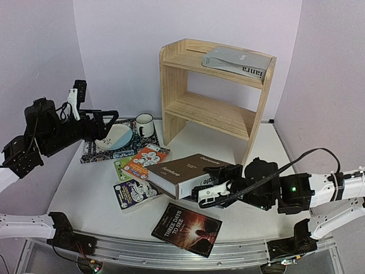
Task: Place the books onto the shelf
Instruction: Pick up the book from the book pile, then place the book on the book pile on the shelf.
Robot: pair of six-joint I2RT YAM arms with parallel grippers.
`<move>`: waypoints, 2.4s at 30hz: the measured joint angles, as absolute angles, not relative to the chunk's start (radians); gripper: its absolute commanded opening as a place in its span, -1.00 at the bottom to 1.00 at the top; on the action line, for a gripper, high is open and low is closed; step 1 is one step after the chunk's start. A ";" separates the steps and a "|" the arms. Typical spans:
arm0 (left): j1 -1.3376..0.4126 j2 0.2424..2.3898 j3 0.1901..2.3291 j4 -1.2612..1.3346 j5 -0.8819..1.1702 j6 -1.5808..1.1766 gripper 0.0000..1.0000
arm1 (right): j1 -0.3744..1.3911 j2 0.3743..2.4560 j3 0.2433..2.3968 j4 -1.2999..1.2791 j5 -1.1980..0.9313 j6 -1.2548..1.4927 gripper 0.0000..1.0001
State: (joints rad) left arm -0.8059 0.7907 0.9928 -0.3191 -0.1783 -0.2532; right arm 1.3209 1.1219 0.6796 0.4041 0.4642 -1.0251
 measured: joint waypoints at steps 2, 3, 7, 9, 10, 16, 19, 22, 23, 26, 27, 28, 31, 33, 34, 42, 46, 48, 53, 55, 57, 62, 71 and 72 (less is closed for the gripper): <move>-0.806 0.767 0.993 -0.326 -0.214 -0.250 0.70 | 1.321 1.118 0.725 0.374 0.451 -1.018 -0.20; -0.806 0.754 0.993 -0.330 -0.232 -0.249 0.70 | 1.321 1.117 0.750 0.363 0.445 -1.016 -0.21; -0.806 0.702 0.992 -0.341 -0.293 -0.250 0.70 | 1.321 1.117 0.851 0.337 0.420 -1.023 -0.21; -0.806 0.678 0.989 -0.342 -0.320 -0.250 0.70 | 1.321 1.117 0.902 0.327 0.407 -1.035 -0.21; -0.806 0.667 0.986 -0.343 -0.331 -0.250 0.71 | 1.321 1.119 0.924 0.322 0.404 -1.044 -0.21; -0.806 0.616 0.969 -0.362 -0.382 -0.254 0.74 | 1.321 1.170 1.097 0.310 0.384 -1.125 -0.23; -0.806 0.607 0.964 -0.368 -0.397 -0.257 0.74 | 1.321 1.201 1.172 0.307 0.374 -1.171 -0.24; -0.806 0.608 0.954 -0.369 -0.399 -0.261 0.74 | 1.321 1.227 1.233 0.302 0.364 -1.213 -0.25; -0.806 0.610 0.949 -0.369 -0.398 -0.263 0.74 | 1.321 1.237 1.253 0.301 0.361 -1.225 -0.25; -0.806 0.618 0.940 -0.376 -0.394 -0.271 0.74 | 1.321 1.265 1.312 0.298 0.355 -1.260 -0.27; -0.806 0.622 0.939 -0.378 -0.393 -0.276 0.74 | 1.321 1.272 1.329 0.296 0.355 -1.273 -0.26; -0.806 0.624 0.937 -0.379 -0.391 -0.281 0.75 | 1.321 1.280 1.348 0.294 0.355 -1.288 -0.27; -0.806 0.629 0.934 -0.385 -0.387 -0.288 0.75 | 1.320 1.303 1.406 0.286 0.360 -1.330 -0.28; -0.806 0.629 0.933 -0.387 -0.387 -0.289 0.75 | 1.312 1.326 1.456 0.280 0.364 -1.359 -0.29; -0.806 0.629 0.933 -0.387 -0.387 -0.289 0.75 | 1.306 1.338 1.481 0.280 0.364 -1.370 -0.30; -0.806 0.645 0.933 -0.387 -0.385 -0.292 0.75 | 1.188 1.417 1.632 0.281 0.383 -1.449 -0.28; -0.806 0.657 0.933 -0.387 -0.374 -0.301 0.75 | 1.118 1.491 1.710 0.277 0.431 -1.502 -0.30; -0.806 0.660 0.933 -0.387 -0.369 -0.309 0.75 | 1.085 1.536 1.756 0.276 0.459 -1.524 -0.32; -0.806 0.662 0.928 -0.387 -0.361 -0.322 0.75 | 1.009 1.608 1.829 0.266 0.519 -1.562 -0.33; -0.806 0.665 0.926 -0.389 -0.360 -0.329 0.75 | 0.985 1.625 1.856 0.262 0.539 -1.572 -0.34; -0.806 0.670 0.925 -0.390 -0.359 -0.336 0.75 | 0.963 1.639 1.884 0.261 0.557 -1.580 -0.34; -0.806 0.682 0.925 -0.394 -0.359 -0.341 0.75 | 0.914 1.656 1.941 0.264 0.598 -1.597 -0.32; -0.806 0.715 0.925 -0.393 -0.358 -0.341 0.75 | 0.812 1.660 1.948 0.268 0.648 -1.605 -0.28; -0.806 0.721 0.925 -0.393 -0.358 -0.341 0.75 | 0.799 1.661 1.948 0.268 0.654 -1.605 -0.27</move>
